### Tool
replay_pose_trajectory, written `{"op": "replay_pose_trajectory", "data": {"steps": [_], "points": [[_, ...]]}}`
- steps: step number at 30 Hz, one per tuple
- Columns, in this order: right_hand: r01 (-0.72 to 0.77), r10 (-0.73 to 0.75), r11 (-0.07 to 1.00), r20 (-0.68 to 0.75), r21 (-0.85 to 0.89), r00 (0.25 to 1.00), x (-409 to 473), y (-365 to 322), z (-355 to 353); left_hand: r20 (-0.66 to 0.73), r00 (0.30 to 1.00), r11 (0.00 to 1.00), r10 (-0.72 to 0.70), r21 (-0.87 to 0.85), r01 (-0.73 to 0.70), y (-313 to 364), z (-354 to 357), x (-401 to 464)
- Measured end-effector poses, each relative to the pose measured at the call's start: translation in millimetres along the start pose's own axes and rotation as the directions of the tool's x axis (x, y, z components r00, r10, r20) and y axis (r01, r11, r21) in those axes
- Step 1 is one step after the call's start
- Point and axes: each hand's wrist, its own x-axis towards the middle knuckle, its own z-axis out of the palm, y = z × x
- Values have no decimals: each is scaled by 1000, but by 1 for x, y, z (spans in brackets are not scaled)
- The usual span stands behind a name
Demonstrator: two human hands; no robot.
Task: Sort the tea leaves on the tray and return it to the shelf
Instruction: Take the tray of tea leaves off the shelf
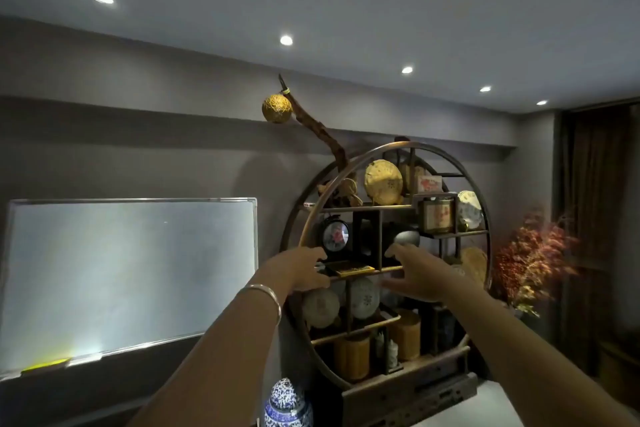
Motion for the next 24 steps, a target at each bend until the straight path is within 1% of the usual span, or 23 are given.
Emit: {"op": "replay_pose_trajectory", "data": {"steps": [2,5,8,11,14,17,20,24], "points": [[-13,13,1000,3,18,1000,21,12,9,20,1000,1000,-6,-26,7,-3,8,26],[-23,23,1000,0,-13,1000,57,38,24,41,999,998,-8,-59,11,-12,21,73],[-35,33,999,-41,-31,999,99,66,42,20,1000,1000,17,11,-17,-24,27,129],[-66,64,996,-53,-52,997,148,98,58,5,1000,1000,22,7,-22,-41,28,190],[-104,101,992,-48,-67,994,202,132,66,11,1000,1000,2,20,-2,-60,27,246],[-129,126,989,-49,-68,991,249,163,74,-11,1000,997,-21,76,22,-77,24,300],[-139,135,988,-52,-67,989,287,193,85,10,999,995,-33,94,32,-89,29,350],[-161,158,986,-77,-33,984,330,235,105,22,1000,996,-12,89,10,-103,45,420]]}}
